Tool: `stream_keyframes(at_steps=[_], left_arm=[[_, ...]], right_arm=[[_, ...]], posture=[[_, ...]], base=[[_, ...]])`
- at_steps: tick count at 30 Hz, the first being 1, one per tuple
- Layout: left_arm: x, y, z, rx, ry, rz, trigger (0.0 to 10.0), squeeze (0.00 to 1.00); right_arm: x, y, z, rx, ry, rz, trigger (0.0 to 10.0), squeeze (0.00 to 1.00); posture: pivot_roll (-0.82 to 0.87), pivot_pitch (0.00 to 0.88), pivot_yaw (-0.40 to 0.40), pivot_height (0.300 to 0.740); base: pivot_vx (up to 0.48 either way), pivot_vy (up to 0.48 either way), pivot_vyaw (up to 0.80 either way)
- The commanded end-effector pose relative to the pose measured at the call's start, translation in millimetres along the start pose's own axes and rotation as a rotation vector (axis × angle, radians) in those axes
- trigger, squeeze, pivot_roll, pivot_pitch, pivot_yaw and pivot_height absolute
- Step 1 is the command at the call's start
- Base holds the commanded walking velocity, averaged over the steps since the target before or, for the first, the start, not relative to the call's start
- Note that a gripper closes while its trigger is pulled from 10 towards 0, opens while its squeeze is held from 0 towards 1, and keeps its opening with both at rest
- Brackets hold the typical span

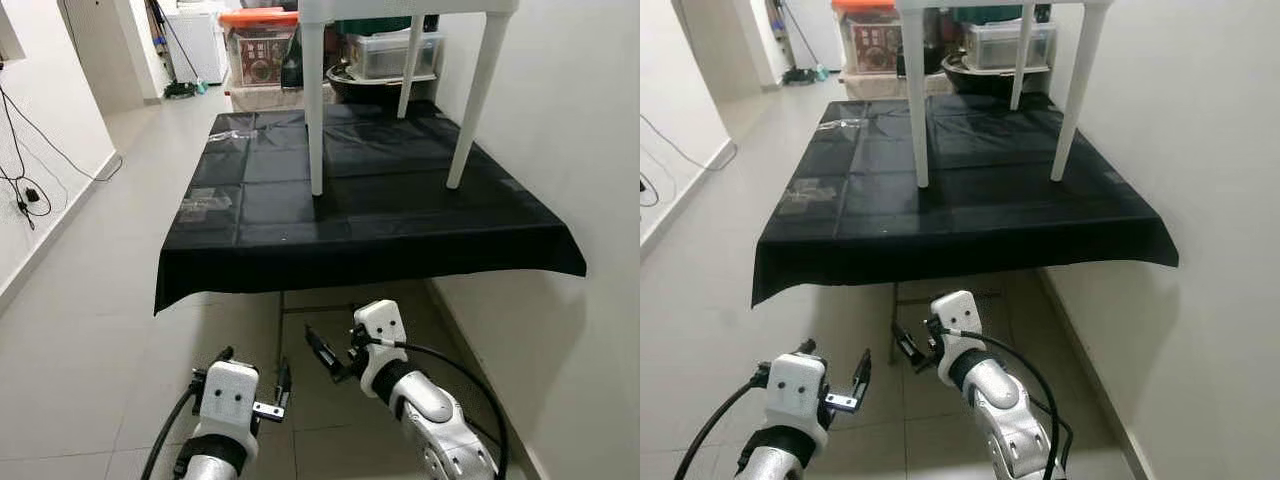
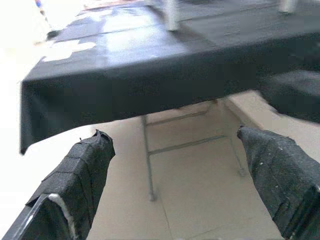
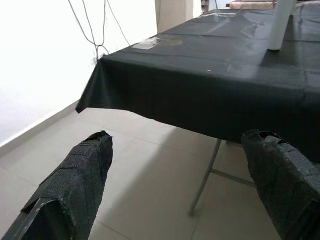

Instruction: Building children table

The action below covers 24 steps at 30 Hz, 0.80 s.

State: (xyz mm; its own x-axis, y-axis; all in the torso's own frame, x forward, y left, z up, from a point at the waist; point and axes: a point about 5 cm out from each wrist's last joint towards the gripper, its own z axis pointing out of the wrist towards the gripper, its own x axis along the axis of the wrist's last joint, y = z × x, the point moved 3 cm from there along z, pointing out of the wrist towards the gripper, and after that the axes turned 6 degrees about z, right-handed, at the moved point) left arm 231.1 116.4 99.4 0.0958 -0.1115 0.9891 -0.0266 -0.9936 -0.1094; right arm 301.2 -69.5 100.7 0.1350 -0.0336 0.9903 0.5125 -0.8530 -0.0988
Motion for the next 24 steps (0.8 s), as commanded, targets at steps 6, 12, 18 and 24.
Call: stream_keyframes(at_steps=[6, 12, 18, 24], left_arm=[[0, -4.2, 4.7, 0.049, -0.024, -0.024, 10.0, 0.0], [-9, -19.3, -7.2, 0.093, -0.042, 0.02, 10.0, 0.0], [-11, -14.1, -8.4, 0.059, -0.056, 0.017, 10.0, 0.0], [-12, -7.1, -6.9, -0.042, -0.036, 0.12, 10.0, 0.0]], right_arm=[[-7, -2.1, 3.0, -0.001, -0.061, -0.047, 10.0, 0.0], [2, 28.7, -7.4, -0.144, -0.027, -0.065, 10.0, 0.0], [-2, 29.2, -11.5, -0.15, -0.031, -0.023, 10.0, 0.0], [-6, 30.8, -9.5, -0.165, -0.055, -0.053, 10.0, 0.0]], posture=[[-0.03, 0.012, 0.004, 0.74], [-0.03, 0.024, 0.004, 0.74], [-0.04, 0.023, 0.002, 0.74], [-0.04, 0.017, 0.003, 0.74]], base=[[0.0, 0.0, 0.0], [0.0, 0.0, 0.0], [0.0, 0.0, 0.0], [0.0, 0.0, 0.0]])
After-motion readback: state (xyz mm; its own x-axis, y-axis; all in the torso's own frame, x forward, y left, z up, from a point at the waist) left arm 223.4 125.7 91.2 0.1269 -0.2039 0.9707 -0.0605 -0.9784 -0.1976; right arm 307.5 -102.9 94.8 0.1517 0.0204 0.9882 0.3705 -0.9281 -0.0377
